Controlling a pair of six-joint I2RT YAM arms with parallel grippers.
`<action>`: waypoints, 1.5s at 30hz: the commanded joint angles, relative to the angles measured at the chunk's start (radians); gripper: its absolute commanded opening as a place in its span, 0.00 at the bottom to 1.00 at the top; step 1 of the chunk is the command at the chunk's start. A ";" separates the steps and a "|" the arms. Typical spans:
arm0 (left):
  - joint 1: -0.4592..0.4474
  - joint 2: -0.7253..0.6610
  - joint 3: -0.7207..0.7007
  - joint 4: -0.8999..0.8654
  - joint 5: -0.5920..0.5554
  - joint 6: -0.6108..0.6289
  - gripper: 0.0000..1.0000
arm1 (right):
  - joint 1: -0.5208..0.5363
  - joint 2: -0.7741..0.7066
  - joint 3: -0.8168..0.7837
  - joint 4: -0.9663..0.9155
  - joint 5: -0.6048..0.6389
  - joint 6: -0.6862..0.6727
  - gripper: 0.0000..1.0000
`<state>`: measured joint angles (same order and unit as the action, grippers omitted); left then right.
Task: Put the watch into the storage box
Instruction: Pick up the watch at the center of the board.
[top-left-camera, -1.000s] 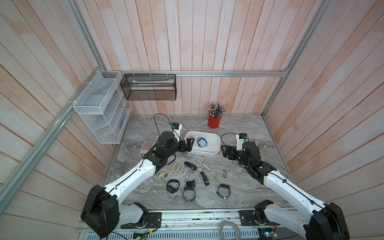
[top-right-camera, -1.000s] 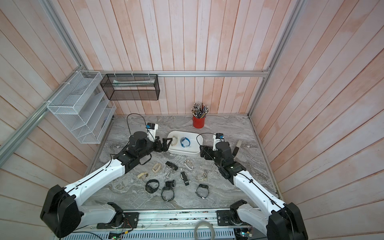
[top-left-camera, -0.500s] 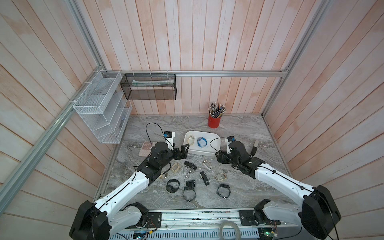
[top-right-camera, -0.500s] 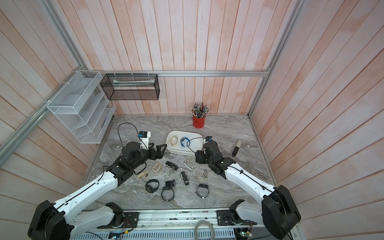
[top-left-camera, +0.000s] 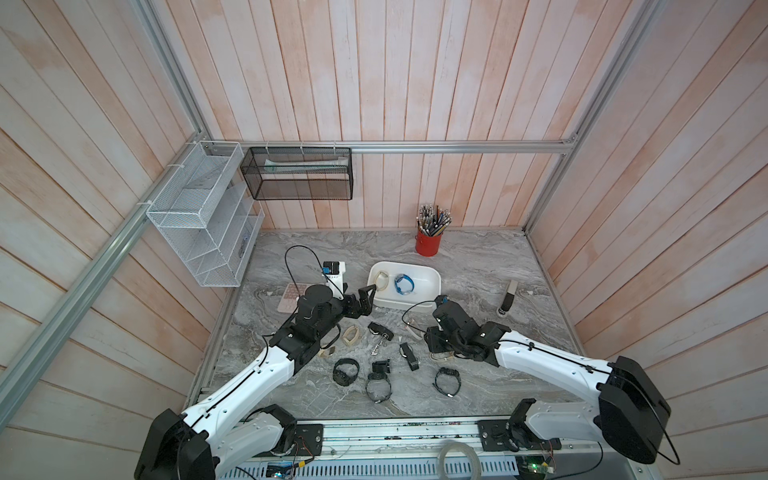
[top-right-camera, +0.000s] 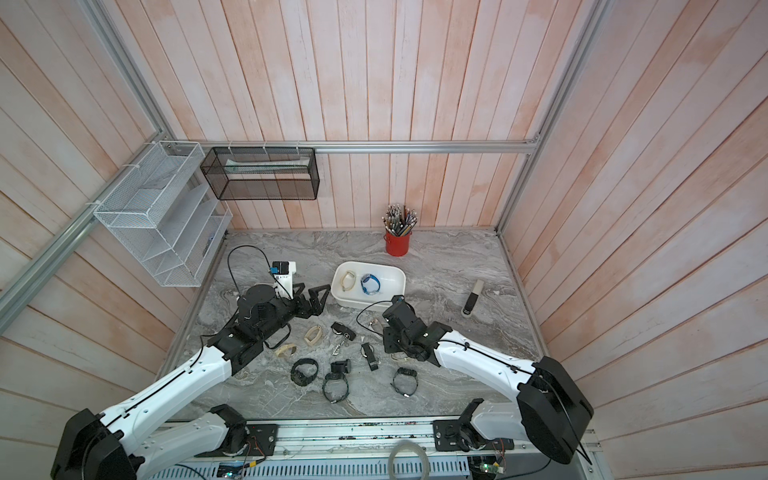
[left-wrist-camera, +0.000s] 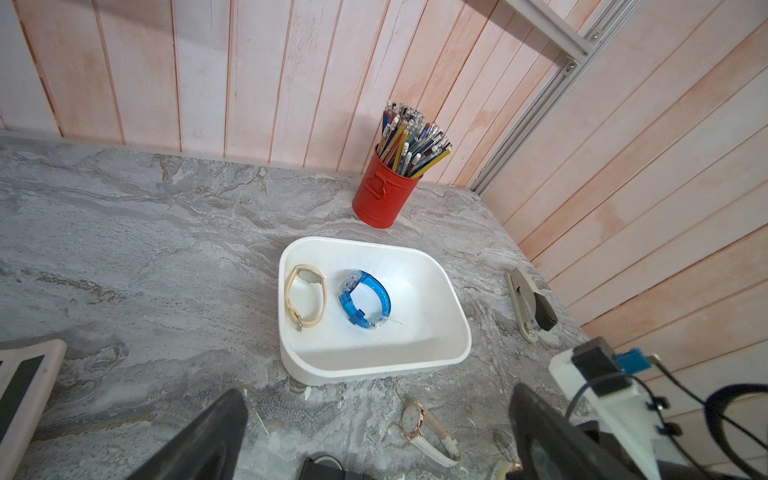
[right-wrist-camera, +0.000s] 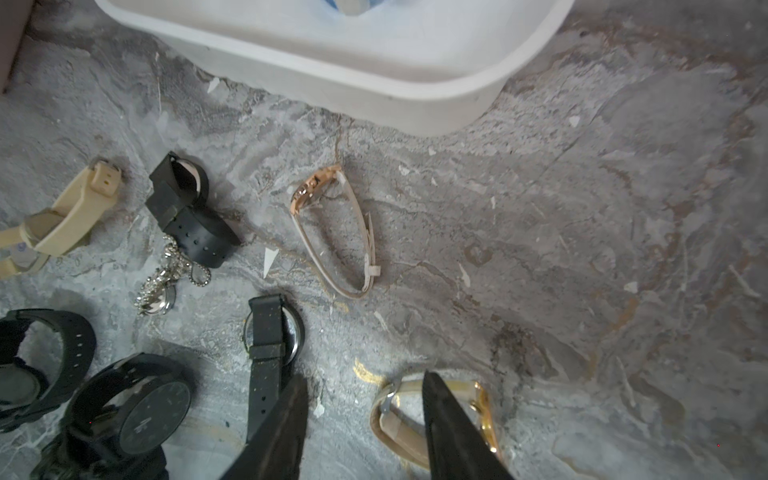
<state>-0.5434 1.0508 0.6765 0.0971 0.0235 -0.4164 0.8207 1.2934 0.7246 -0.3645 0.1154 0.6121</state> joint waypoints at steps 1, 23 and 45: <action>0.005 -0.033 -0.015 0.016 -0.017 -0.012 1.00 | 0.026 0.040 0.017 -0.061 -0.009 0.053 0.46; 0.007 -0.094 -0.014 -0.042 -0.041 0.007 1.00 | 0.067 0.138 -0.040 -0.013 0.035 0.104 0.39; 0.010 -0.113 -0.005 -0.074 -0.077 0.049 1.00 | 0.065 0.189 0.079 -0.089 0.178 0.018 0.00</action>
<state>-0.5373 0.9539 0.6765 0.0364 -0.0353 -0.3927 0.8829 1.5093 0.7723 -0.3878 0.2287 0.6460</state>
